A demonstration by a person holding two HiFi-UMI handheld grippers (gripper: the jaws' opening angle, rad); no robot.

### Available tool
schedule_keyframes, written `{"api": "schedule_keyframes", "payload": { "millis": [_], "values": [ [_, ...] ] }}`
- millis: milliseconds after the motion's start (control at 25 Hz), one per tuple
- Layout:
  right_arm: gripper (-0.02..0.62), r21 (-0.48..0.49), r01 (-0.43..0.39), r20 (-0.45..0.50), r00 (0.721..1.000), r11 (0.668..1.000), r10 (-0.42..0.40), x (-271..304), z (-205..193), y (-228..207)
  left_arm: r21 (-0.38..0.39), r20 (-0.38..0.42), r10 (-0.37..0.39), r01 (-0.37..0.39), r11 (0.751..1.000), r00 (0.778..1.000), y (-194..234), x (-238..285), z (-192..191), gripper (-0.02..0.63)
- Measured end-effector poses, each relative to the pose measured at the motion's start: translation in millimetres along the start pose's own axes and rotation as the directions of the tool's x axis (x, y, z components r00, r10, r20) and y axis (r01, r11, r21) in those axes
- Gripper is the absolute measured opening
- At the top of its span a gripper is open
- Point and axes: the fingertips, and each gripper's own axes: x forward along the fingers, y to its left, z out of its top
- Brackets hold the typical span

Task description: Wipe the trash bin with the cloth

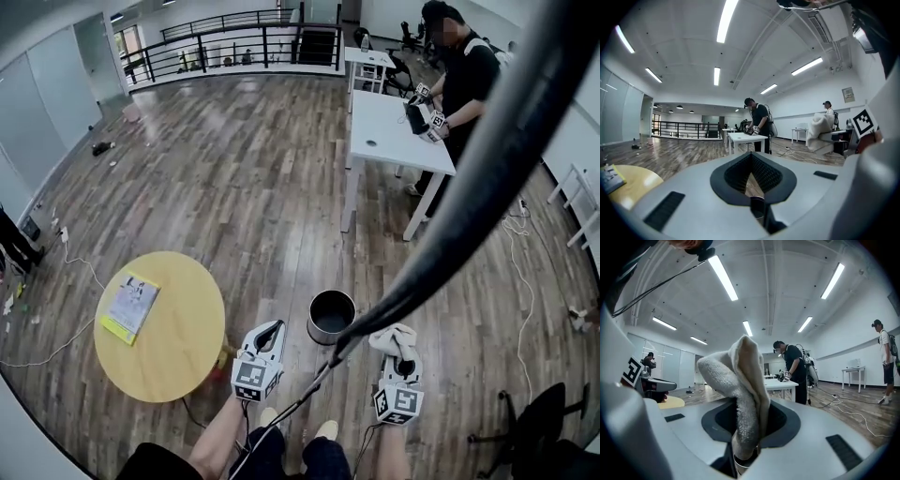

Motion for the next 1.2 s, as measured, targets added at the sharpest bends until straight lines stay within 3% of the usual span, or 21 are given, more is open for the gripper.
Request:
{"api": "schedule_keyframes", "payload": {
  "millis": [160, 440, 920, 1200],
  "values": [
    [0.095, 0.008, 0.010, 0.002, 1.000, 1.000, -0.010, -14, 35, -2, -0.014, 0.016, 0.015, -0.014, 1.000, 1.000, 6, -10, 35, -0.005],
    [0.095, 0.040, 0.017, 0.000, 1.000, 0.999, -0.017, -20, 59, 6, -0.024, 0.029, 0.014, -0.013, 1.000, 0.999, 3, -17, 66, -0.005],
    [0.095, 0.041, -0.067, 0.002, 0.998, 0.997, 0.066, -24, 76, 52, -0.023, 0.064, -0.039, 0.040, 0.999, 0.997, -15, -16, 99, -0.005],
    [0.095, 0.022, -0.070, 0.006, 0.998, 0.997, 0.070, -22, 79, 56, -0.020, 0.060, -0.040, 0.041, 0.999, 0.997, -13, -17, 99, -0.005]
  ]
}}
